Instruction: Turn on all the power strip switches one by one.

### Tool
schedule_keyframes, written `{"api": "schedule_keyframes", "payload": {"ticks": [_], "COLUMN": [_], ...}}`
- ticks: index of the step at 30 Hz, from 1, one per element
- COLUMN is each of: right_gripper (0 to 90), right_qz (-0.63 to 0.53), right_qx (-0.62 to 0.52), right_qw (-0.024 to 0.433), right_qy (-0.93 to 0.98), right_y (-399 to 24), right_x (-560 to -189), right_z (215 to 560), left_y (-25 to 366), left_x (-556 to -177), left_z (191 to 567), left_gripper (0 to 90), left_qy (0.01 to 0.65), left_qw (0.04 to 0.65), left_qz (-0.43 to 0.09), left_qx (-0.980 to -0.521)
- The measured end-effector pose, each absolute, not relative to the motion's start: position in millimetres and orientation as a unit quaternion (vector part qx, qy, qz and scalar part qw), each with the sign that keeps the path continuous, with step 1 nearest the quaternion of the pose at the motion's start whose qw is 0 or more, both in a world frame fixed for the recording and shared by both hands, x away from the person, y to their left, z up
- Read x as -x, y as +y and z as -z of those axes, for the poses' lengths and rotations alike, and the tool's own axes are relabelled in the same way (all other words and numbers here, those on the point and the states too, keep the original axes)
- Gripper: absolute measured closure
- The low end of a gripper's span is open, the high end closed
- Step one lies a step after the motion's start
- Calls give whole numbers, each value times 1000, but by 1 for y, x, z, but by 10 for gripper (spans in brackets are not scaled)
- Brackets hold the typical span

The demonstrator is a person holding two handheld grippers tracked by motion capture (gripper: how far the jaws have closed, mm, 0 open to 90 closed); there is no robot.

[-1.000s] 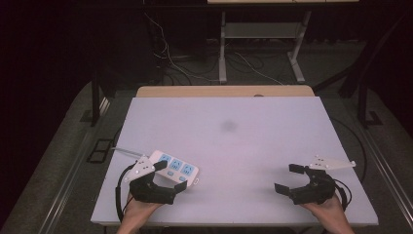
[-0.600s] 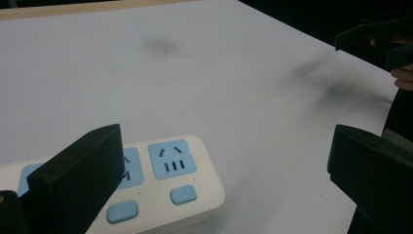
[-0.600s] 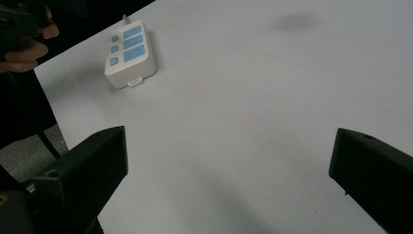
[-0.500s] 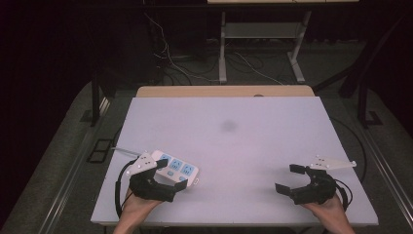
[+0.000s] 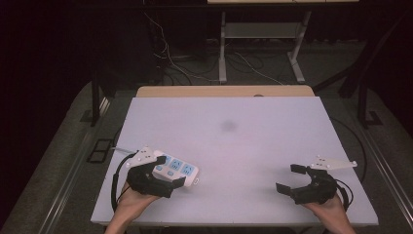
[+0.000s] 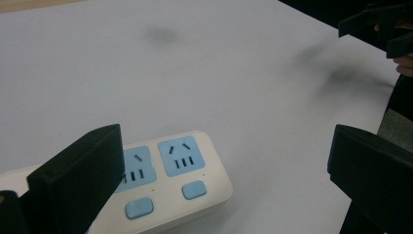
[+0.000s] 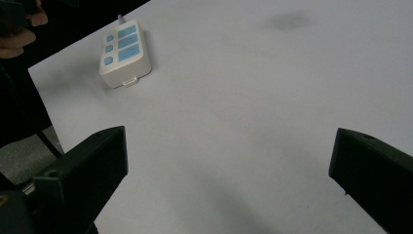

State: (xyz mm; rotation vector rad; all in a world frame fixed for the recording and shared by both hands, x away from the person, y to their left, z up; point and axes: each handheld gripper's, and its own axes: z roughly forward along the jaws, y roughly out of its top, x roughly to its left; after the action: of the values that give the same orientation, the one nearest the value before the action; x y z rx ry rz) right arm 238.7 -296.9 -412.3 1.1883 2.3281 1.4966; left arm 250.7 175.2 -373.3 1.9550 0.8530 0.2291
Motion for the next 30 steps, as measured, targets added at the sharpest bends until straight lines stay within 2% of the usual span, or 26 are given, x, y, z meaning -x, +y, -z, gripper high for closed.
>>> {"api": "schedule_keyframes", "payload": {"ticks": [30], "right_gripper": [6], "right_qz": [-491], "right_qx": [-395], "right_qw": [67], "right_qy": [773], "right_y": [-299], "right_x": [-239], "right_z": [413], "left_y": [161], "left_x": [-272], "left_z": [376], "left_gripper": [19], "left_qy": [321], "left_qw": [392], "left_qz": [-73], "left_qx": [-859]}}
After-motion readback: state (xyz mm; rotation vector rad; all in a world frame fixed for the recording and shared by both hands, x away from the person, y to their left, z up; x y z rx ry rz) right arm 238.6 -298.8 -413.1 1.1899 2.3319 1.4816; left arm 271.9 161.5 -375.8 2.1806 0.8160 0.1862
